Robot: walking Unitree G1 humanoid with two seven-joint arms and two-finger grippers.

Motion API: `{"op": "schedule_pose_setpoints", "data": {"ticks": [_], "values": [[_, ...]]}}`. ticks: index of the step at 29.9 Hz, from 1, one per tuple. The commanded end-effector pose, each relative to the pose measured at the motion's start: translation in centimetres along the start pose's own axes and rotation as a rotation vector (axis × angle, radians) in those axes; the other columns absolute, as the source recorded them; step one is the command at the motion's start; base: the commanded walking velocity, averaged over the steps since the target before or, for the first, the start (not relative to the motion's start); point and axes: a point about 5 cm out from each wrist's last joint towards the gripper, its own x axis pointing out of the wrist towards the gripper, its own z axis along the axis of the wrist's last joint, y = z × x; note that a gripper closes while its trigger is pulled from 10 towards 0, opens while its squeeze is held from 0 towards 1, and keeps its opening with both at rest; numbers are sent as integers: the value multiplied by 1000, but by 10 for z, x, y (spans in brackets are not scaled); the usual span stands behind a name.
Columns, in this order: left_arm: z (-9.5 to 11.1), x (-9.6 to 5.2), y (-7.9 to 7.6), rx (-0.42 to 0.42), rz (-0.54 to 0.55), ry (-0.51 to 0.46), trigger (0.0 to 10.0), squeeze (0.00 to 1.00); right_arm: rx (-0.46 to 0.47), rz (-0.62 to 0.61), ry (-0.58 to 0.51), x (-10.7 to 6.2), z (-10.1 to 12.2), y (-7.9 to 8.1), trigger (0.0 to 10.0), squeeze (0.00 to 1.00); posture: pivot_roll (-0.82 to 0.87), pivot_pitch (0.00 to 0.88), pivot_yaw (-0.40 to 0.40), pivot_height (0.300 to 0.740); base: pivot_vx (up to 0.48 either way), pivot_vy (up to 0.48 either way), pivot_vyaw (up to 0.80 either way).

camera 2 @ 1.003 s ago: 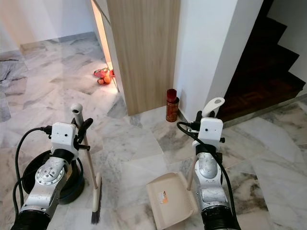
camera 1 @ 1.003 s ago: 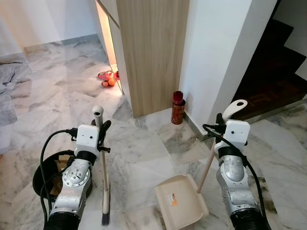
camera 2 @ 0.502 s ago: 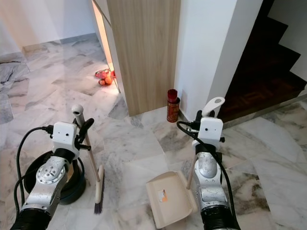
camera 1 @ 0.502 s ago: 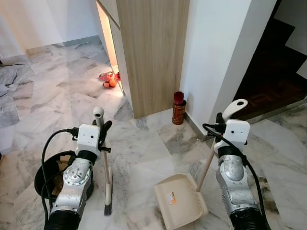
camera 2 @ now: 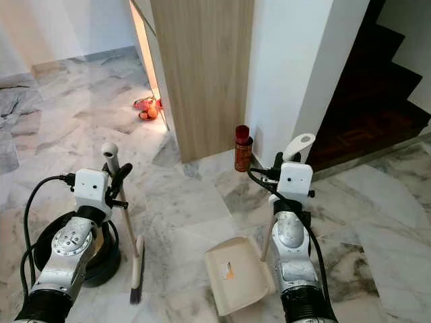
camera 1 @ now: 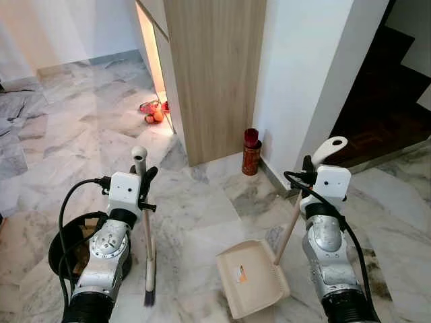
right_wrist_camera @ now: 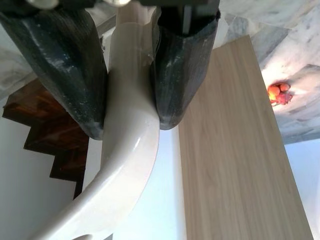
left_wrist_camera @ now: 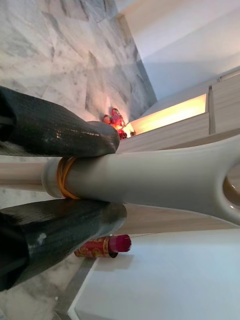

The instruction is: Sweep floor

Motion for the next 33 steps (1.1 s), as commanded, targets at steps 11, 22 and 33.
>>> {"op": "schedule_pose_setpoints", "data": {"ticks": [11, 22, 33], "values": [[8, 3, 4, 17, 8, -47, 0, 0, 13, 5, -49, 5, 10, 3, 10000, 0, -72, 3, 54, 740, 0, 0, 0], [7, 3, 5, 26, 24, -41, 10000, 0, 12, 7, -49, 5, 10, 4, 10000, 0, -73, 5, 52, 740, 0, 0, 0], [7, 3, 5, 26, 23, -44, 10000, 0, 13, 8, -48, 5, 10, 4, 10000, 0, -74, 6, 53, 740, 0, 0, 0]]}}
